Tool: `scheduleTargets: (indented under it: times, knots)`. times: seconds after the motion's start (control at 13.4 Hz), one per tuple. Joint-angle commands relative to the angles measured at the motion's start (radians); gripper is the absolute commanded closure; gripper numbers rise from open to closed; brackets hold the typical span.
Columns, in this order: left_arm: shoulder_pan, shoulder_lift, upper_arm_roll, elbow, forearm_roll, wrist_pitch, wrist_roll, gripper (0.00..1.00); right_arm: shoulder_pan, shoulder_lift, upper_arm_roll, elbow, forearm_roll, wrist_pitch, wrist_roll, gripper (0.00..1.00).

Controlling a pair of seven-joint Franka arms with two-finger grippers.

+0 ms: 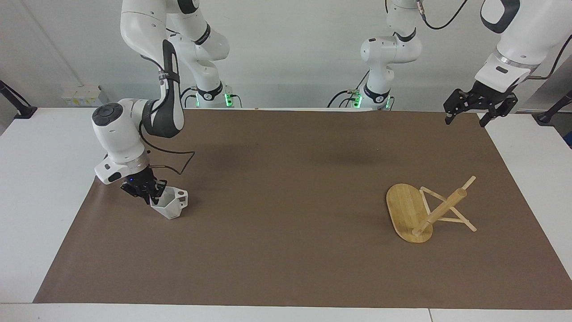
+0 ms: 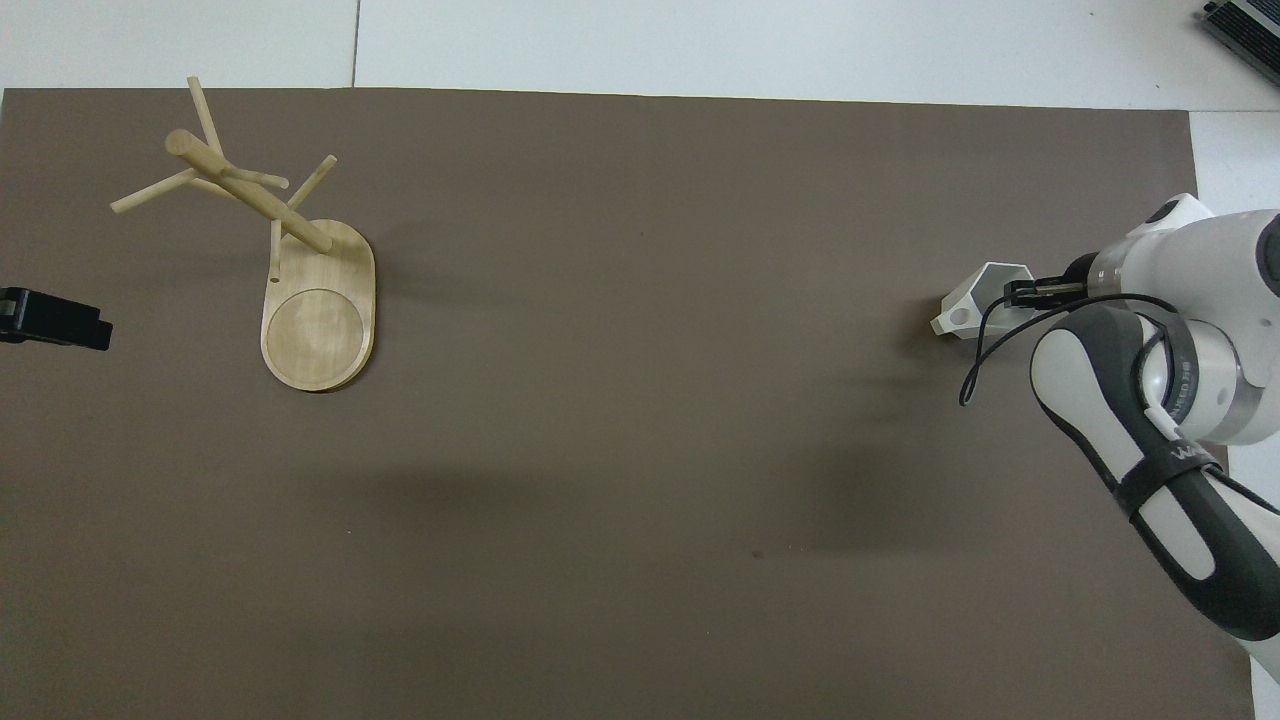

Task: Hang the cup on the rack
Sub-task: 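Lift the cup with the right gripper while the left gripper approaches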

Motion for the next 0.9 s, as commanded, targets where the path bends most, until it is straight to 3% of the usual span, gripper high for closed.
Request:
scheduleTargets:
  times: [0.0,0.45,0.82]
  knots:
    - [-0.003,-0.027,0.001,-0.032,-0.012,0.008,-0.002,0.0,-0.004,0.002,0.005,0.001,0.016,0.01,0.012,1.0]
    - [-0.009,-0.027,0.002,-0.032,-0.012,0.0,-0.002,0.0,-0.002,0.004,0.012,0.02,0.015,-0.018,0.019,1.0]
    - [0.007,-0.027,0.012,-0.032,-0.01,-0.009,0.002,0.0,-0.002,0.004,0.048,0.153,0.016,-0.194,0.02,1.0]
